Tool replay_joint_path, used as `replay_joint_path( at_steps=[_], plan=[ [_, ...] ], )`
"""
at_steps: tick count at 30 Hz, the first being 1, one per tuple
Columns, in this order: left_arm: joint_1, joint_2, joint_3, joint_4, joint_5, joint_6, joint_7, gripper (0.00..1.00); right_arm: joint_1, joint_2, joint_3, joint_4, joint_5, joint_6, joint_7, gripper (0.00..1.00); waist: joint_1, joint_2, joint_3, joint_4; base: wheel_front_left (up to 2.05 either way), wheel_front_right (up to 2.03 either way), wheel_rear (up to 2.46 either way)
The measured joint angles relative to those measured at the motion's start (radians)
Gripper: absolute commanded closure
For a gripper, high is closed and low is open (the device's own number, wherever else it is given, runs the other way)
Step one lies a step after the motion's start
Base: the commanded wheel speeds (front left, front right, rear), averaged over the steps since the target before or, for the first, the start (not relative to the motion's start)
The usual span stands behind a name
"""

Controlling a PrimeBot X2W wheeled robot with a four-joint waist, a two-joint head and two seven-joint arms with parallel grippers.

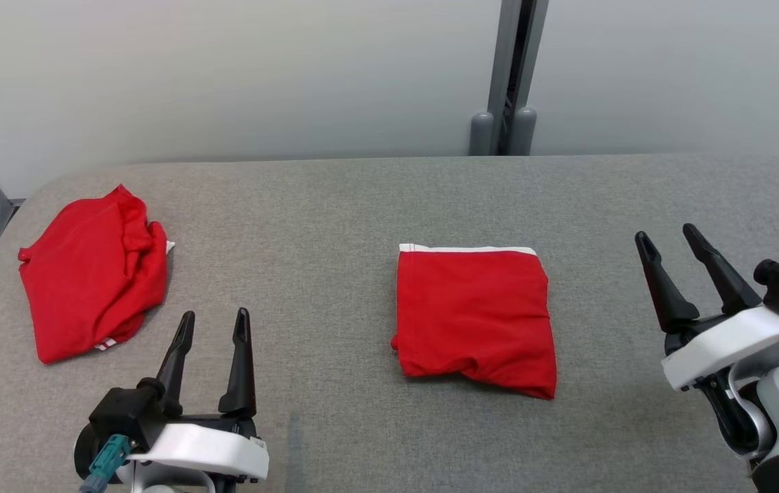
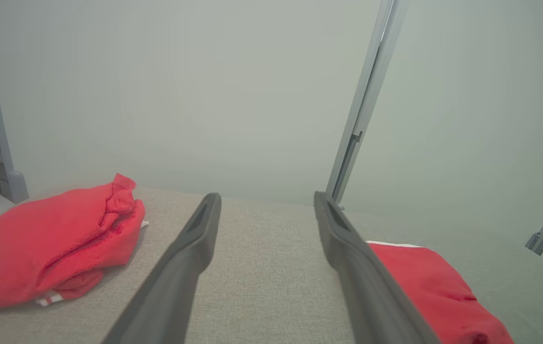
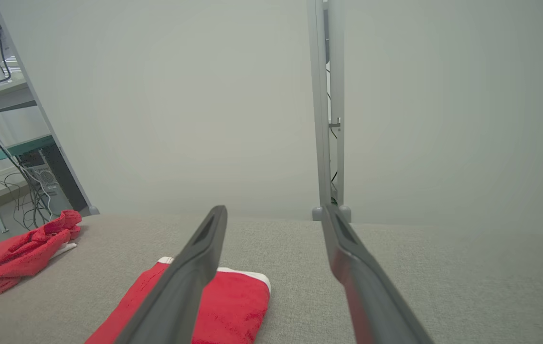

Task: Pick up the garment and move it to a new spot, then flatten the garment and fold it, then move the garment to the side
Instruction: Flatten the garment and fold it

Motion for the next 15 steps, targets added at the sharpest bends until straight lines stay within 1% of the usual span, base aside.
replay_joint_path(
  at_steps=[3,5,6,7,11,15],
  plan=[
    [0.003,0.0,0.001,-0.006,0.01,-0.001,0.0,0.0,0.056,0.022,-0.102,-0.062,-0.141,0.0,-0.002,0.0,0.0,0.0,0.005,-0.019,0.0,0.0,0.0],
    [0.005,-0.001,-0.001,-0.007,0.016,-0.002,0.0,0.0,0.108,0.058,-0.181,-0.094,-0.193,0.0,-0.002,0.0,0.0,0.0,0.01,-0.027,0.0,0.0,0.0],
    [0.007,-0.001,-0.003,-0.006,0.018,-0.002,0.0,0.0,0.133,0.075,-0.206,-0.108,-0.216,0.0,-0.002,0.0,0.0,0.0,0.012,-0.03,0.0,0.0,0.0],
    [0.017,0.0,-0.005,-0.004,0.029,-0.006,0.0,0.0,0.172,0.11,-0.259,-0.135,-0.259,0.0,-0.002,0.0,0.0,0.0,0.013,-0.034,0.0,0.0,0.0],
    [0.028,0.0,-0.006,-0.006,0.05,-0.009,0.0,0.0,0.226,0.162,-0.326,-0.177,-0.308,0.0,-0.002,0.0,0.0,0.0,0.014,-0.039,0.0,0.0,0.0],
    [0.047,0.0,-0.012,-0.007,0.047,-0.01,0.0,0.0,0.25,0.191,-0.361,-0.198,-0.332,0.0,-0.002,0.0,0.0,0.0,0.013,-0.042,0.0,0.0,0.0]
  ],
)
